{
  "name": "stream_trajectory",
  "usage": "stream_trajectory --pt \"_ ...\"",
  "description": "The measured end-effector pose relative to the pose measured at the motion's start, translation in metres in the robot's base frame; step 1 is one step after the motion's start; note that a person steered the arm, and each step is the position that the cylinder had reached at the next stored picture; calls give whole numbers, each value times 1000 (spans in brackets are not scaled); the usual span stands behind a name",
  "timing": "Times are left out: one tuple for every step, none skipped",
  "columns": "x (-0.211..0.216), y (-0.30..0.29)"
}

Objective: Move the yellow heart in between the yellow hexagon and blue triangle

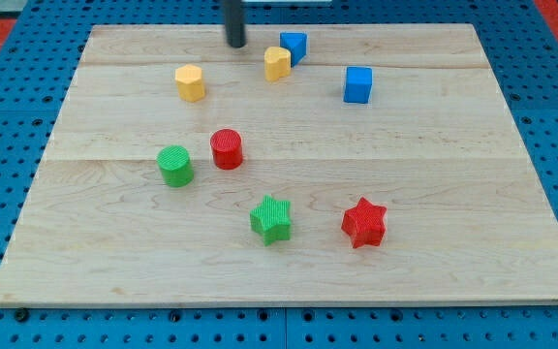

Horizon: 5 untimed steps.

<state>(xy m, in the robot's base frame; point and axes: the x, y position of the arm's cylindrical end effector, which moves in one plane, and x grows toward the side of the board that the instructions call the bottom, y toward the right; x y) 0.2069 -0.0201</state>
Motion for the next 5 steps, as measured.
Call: stream_trajectory --pt "6 92" --pt "28 108" --pt "-12 108" --pt "-15 84" --pt "-13 40"
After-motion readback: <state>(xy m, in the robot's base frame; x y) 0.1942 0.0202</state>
